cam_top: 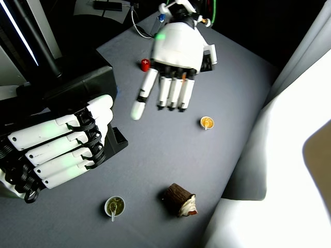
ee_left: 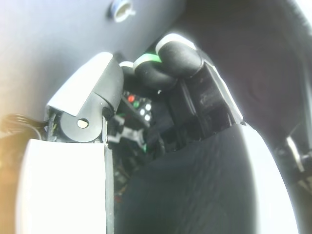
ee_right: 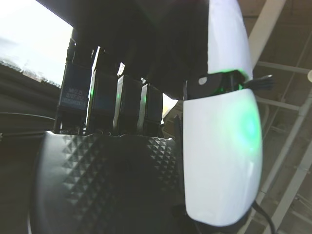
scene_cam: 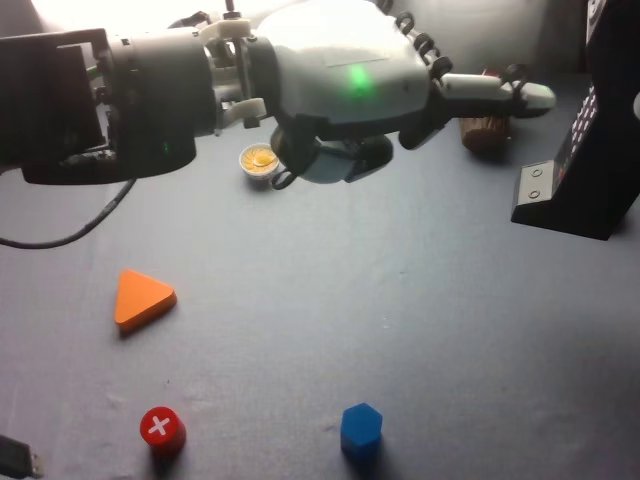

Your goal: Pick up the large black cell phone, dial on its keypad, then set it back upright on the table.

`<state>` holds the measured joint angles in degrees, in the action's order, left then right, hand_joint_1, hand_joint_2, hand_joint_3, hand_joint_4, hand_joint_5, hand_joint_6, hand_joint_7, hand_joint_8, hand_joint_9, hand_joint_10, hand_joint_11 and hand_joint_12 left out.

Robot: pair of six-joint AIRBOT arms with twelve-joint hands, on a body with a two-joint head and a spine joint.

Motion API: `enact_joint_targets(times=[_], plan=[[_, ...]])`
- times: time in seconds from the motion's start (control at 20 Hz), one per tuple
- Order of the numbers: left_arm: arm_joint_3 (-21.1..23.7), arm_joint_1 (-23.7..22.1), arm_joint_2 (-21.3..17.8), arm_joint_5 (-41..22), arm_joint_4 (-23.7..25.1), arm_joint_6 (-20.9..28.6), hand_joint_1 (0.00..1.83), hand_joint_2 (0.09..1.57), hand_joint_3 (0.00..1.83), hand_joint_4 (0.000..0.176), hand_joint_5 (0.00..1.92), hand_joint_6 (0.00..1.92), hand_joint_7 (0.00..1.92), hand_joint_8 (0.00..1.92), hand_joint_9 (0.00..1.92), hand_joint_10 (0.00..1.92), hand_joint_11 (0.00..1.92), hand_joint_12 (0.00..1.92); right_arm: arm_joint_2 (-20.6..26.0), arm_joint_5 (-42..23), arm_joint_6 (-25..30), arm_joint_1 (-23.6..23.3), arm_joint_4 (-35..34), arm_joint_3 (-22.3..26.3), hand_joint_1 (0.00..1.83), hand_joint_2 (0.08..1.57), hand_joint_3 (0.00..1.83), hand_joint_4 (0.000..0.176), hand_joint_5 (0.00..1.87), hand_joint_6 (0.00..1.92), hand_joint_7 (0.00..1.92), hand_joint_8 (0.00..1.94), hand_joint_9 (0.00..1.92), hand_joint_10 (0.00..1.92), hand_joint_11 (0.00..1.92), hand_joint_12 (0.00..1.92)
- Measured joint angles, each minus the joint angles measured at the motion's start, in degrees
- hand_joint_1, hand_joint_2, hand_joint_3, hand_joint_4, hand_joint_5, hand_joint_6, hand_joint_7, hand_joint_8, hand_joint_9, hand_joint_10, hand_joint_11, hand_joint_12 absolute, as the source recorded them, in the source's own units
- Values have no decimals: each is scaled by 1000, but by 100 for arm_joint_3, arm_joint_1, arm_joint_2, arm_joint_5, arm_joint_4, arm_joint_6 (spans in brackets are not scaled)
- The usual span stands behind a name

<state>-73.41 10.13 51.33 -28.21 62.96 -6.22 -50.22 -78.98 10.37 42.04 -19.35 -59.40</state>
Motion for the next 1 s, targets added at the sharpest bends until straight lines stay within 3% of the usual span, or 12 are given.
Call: enact_joint_targets(times=[0.1,0.25,0.3,0.45,0.55,0.6,0.65,0.75,0.8,0.9,0.95,1.0], plan=[[164,-4,0,81,22,-11,1305,1232,97,145,46,2,659,1567,693,1921,563,1921,0,17,-2,-24,-4,2,1381,1108,0,0,987,774,968,1029,933,1268,1002,1182],[369,-72,-7,192,63,-17,1300,1250,82,146,43,1,643,1590,677,1921,530,1921,13,7,-4,-39,-33,0,1376,1120,0,0,941,894,947,1043,914,1288,977,1224],[413,-92,-9,245,59,-20,1418,1245,106,141,51,3,603,1533,584,1882,506,1921,13,2,-7,-39,-57,0,1379,1112,0,0,957,865,967,1015,933,1260,1006,1207],[431,-111,-15,260,63,-13,1447,1236,132,140,42,1,592,1523,555,1877,495,1921,15,2,-13,-39,-107,0,1378,1115,0,0,964,813,943,1065,934,1282,1043,1213],[382,-107,-46,122,66,179,1451,1149,327,143,44,0,583,1574,558,1901,510,1921,13,2,-11,-39,-90,0,1377,1118,0,0,951,836,946,1058,923,1294,1018,1208],[302,-83,-55,-74,68,328,1453,1113,412,146,43,0,573,1614,562,1910,480,1921,13,2,-9,-39,-85,0,1376,1123,1,0,926,888,941,1064,920,1294,1004,1194],[201,-48,-79,-326,85,549,1331,1157,289,146,50,0,626,1615,645,1919,512,1921,13,2,-9,-39,-87,2,1376,1123,1,0,920,912,941,1056,919,1290,995,1186],[-83,68,-107,-951,282,1187,1295,1247,113,146,48,0,623,1622,673,1921,532,1921,13,4,-11,-33,-127,0,1379,1113,0,0,940,893,969,1012,934,1255,994,1150],[-219,83,-125,-1231,529,1582,1417,1188,256,141,46,1,573,1610,575,1903,526,1921,13,-13,-4,-2,-140,-7,1379,1114,0,0,937,898,966,1015,935,1253,993,1136],[-474,87,-162,-1840,905,2251,1455,1080,468,134,41,2,589,1605,576,1914,531,1921,13,-33,-7,127,-162,-28,1379,1113,0,0,956,834,969,1018,928,1280,989,1133],[-551,87,-186,-2090,994,2524,1456,1073,481,133,36,0,589,1606,580,1911,532,1921,13,-9,-7,184,-181,-28,1374,1126,3,0,917,902,949,1051,896,1319,958,1163],[-621,114,-221,-2420,999,2855,1334,1143,302,142,43,0,640,1594,659,1919,539,1921,13,-11,-9,289,-234,-28,1376,1123,0,0,911,906,972,1021,906,1300,969,1151]])
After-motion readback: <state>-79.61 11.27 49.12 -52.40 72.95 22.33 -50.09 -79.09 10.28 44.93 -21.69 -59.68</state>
